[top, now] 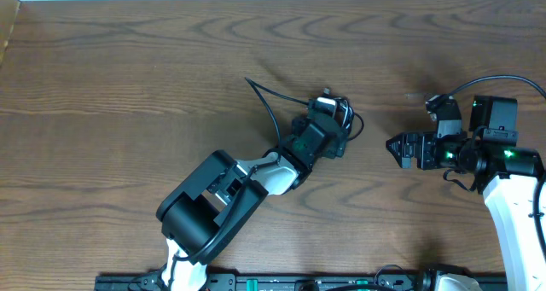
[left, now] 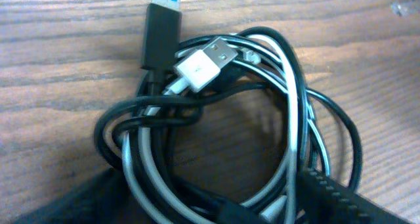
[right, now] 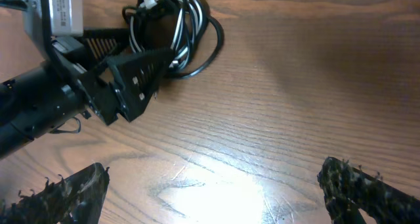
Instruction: Untangle cables
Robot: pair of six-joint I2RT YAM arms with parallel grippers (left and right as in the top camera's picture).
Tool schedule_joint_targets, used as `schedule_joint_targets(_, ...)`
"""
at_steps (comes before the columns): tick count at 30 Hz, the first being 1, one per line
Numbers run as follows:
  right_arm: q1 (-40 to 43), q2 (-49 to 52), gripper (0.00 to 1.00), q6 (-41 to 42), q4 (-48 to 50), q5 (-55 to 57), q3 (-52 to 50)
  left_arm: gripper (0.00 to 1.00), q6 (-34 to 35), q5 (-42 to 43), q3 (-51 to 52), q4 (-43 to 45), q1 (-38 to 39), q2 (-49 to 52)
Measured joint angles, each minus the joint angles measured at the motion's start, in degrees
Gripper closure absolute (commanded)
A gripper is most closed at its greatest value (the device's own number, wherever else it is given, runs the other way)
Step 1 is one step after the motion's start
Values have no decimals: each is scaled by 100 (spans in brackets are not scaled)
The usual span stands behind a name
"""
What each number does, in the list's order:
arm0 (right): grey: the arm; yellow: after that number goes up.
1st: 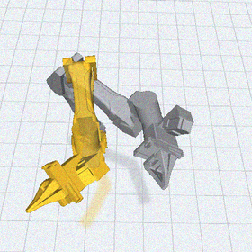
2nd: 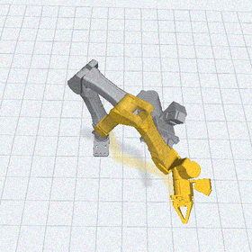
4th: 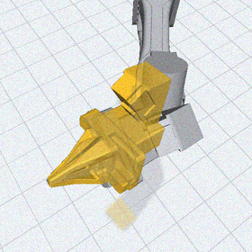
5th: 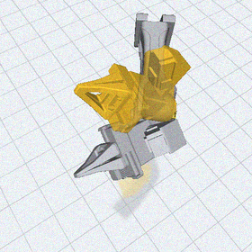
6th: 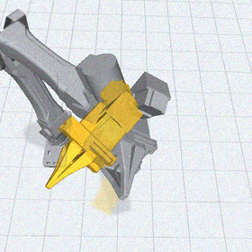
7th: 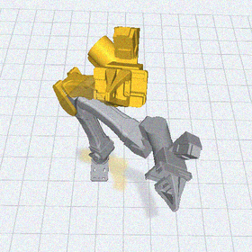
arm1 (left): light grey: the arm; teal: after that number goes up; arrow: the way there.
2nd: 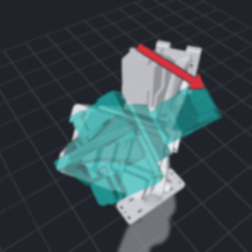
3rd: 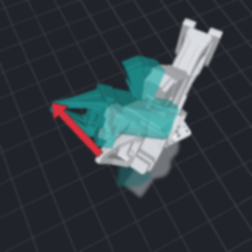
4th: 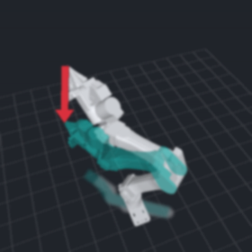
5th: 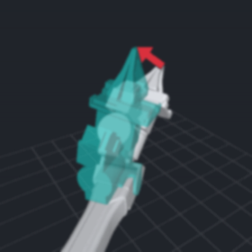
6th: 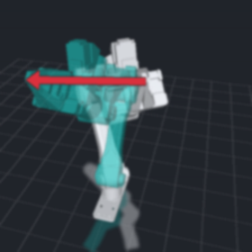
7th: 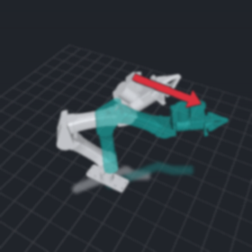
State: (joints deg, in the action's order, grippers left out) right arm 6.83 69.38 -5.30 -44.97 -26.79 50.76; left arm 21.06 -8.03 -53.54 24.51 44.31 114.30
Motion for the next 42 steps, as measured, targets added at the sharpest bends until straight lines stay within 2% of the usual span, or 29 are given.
schedule_joint_targets(3,0,0,1,0,-4,-42,0,75,37,-140,-42,-42,0,35)
schedule_joint_targets(4,-4,0,1,0,-4,-48,0,86,52,-164,-57,-59,-4,57)
schedule_joint_targets(5,-4,0,1,0,-2,-50,0,92,44,-208,-72,-72,-7,72)
schedule_joint_targets(13,-7,0,1,140,59,210,0,92,-22,-302,-247,-811,11,-144)
schedule_joint_targets(18,-9,11,1,796,63,859,-22,92,-48,-522,-240,-1467,9,-898)
schedule_joint_targets(22,-17,76,1,1032,63,966,-33,92,-13,-566,-243,-1836,9,-1633)
schedule_joint_targets(29,-66,109,1,1021,155,256,-37,92,15,260,-243,-2262,4,-2352)
schedule_joint_targets(34,-79,111,23,723,323,-487,-37,92,15,990,-243,-2260,4,-2450)
schedule_joint_targets(38,-205,157,27,588,472,-782,-39,92,17,1338,-243,-2260,4,-2450)
schedule_joint_targets(40,-267,234,39,555,518,-863,-39,92,55,1464,-243,-2258,4,-2450)
schedule_joint_targets(42,-299,345,46,507,573,-931,-39,92,142,1543,-243,-2256,4,-2450)
